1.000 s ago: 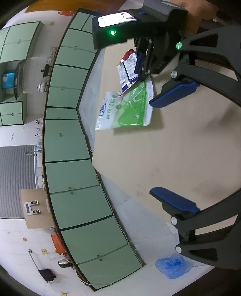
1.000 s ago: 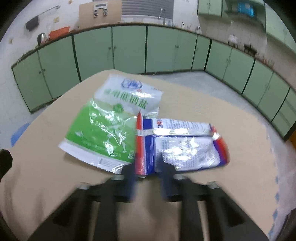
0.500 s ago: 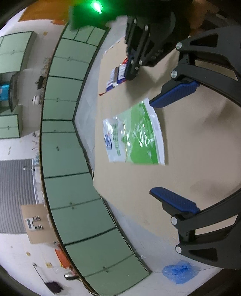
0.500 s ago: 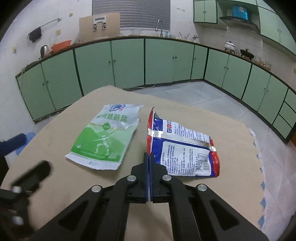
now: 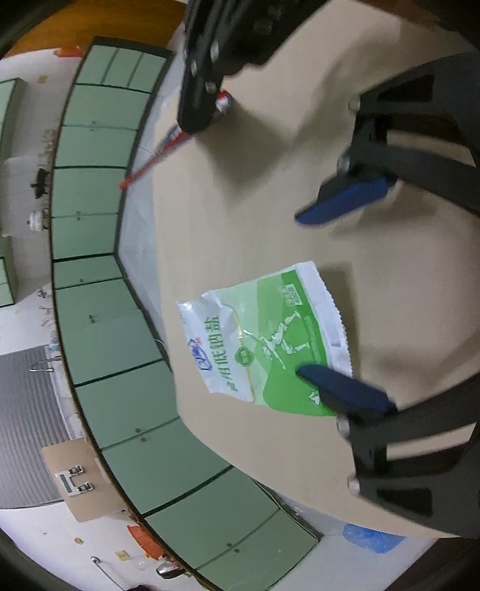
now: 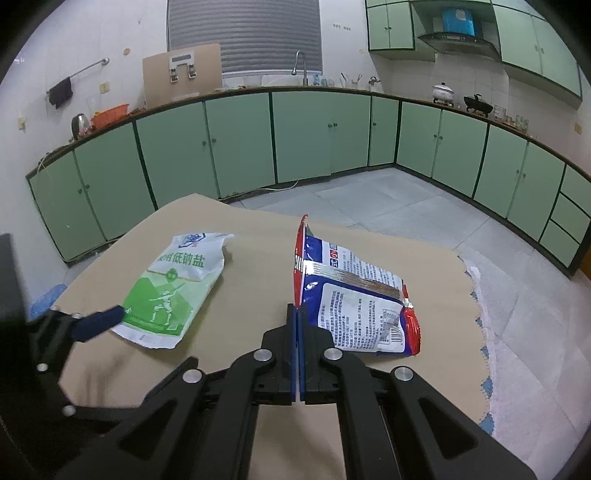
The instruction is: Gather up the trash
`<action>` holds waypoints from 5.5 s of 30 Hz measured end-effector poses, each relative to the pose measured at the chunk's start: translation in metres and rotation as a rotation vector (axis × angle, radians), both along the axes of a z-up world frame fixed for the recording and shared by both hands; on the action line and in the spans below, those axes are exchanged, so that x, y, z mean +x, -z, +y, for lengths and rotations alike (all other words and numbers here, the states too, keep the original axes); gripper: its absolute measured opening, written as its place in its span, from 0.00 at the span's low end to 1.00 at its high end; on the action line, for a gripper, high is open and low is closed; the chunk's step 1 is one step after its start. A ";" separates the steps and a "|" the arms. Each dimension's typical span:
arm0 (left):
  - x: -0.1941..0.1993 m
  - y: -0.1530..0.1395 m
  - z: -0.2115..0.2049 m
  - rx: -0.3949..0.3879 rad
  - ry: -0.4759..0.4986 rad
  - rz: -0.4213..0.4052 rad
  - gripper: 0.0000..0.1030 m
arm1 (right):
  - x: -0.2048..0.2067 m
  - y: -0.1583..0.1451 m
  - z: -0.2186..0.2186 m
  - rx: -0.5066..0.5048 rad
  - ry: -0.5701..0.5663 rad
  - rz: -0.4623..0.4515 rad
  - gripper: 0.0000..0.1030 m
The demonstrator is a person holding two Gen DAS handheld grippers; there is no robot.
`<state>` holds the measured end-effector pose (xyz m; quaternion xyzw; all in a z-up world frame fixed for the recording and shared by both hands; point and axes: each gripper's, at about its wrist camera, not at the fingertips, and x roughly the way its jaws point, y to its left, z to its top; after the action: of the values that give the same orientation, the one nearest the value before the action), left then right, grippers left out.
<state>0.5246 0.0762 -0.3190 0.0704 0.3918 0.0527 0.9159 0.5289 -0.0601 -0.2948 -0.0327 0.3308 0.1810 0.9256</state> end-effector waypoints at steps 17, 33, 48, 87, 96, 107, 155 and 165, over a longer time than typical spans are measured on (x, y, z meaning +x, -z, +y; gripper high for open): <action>-0.034 -0.049 0.006 -0.060 -0.010 -0.127 0.00 | -0.020 -0.022 0.005 0.002 -0.022 -0.029 0.01; -0.091 -0.110 -0.004 -0.092 0.010 -0.207 0.00 | -0.075 -0.080 -0.011 0.033 -0.026 -0.108 0.01; -0.181 -0.168 -0.043 -0.115 0.114 -0.273 0.00 | -0.168 -0.138 -0.062 0.089 0.014 -0.187 0.01; -0.325 -0.168 -0.235 -0.216 0.573 -0.208 0.00 | -0.355 -0.139 -0.260 0.016 0.430 -0.115 0.01; -0.313 -0.097 -0.281 -0.193 0.667 -0.063 0.00 | -0.361 -0.089 -0.303 0.016 0.515 0.005 0.01; -0.275 -0.012 -0.316 -0.191 0.682 0.107 0.00 | -0.316 0.007 -0.330 0.025 0.551 0.219 0.01; -0.304 -0.093 -0.208 -0.166 0.418 -0.091 0.94 | -0.350 -0.048 -0.302 -0.063 0.645 0.157 0.94; -0.371 -0.184 -0.157 -0.167 0.303 -0.257 0.95 | -0.409 -0.154 -0.252 -0.092 0.707 -0.084 0.94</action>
<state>0.1539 -0.0810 -0.1346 0.0453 0.2597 -0.1098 0.9584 0.1196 -0.3118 -0.1410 0.0347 0.2913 -0.1668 0.9413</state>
